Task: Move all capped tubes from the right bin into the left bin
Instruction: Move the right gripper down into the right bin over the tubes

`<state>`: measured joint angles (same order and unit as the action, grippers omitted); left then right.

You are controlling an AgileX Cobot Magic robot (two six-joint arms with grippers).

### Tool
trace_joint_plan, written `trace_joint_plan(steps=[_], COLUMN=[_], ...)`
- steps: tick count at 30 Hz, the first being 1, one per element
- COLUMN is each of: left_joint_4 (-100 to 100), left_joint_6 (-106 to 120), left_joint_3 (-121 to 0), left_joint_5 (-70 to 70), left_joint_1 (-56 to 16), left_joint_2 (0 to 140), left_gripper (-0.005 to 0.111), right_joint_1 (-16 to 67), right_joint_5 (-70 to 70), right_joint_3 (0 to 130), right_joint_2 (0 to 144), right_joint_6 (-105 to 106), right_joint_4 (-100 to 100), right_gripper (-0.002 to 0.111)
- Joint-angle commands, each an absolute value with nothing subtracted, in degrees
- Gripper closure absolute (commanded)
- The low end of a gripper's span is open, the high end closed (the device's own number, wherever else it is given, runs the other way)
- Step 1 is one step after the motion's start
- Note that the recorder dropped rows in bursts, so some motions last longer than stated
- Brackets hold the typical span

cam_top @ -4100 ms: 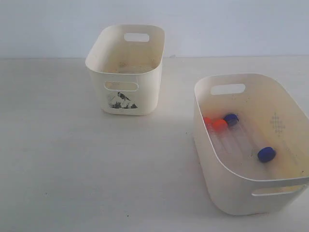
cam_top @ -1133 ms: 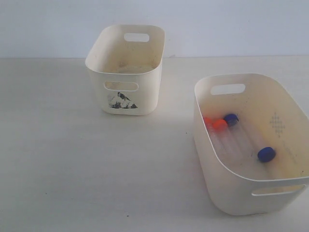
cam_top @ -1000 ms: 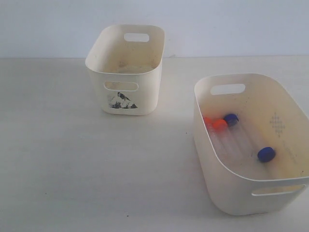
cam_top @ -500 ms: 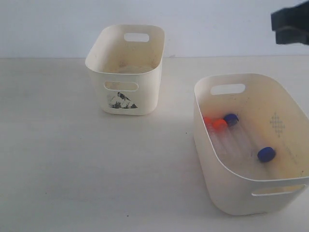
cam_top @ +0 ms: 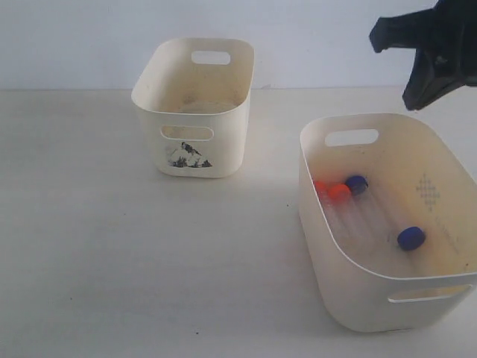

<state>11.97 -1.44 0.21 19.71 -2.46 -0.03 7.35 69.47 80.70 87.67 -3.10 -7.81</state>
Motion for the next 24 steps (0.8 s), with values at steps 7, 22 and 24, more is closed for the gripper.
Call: trace_joint_plan(steps=[7,22,24], left_joint_4=[11.79,11.79,11.79], left_joint_6=[-1.98,-1.98,-1.98], left_joint_3=[0.0,0.0,0.0], left_joint_5=[19.51,19.51,19.51], left_joint_1=[-2.54,-2.54,-2.54], left_joint_2=[0.0,0.0,0.0], left_gripper=[0.102,0.102,0.102], right_joint_1=[7.5,11.19,12.05], right_joint_5=[69.96,59.65,57.1], right_joint_3=[81.26,69.85,68.63], right_joint_2=[97.17,98.89,98.99], right_joint_6=[-5.0,-5.97,-6.01], right_joint_4=[-7.28,-7.2,-7.09], right_gripper=[0.106,0.106,0.106])
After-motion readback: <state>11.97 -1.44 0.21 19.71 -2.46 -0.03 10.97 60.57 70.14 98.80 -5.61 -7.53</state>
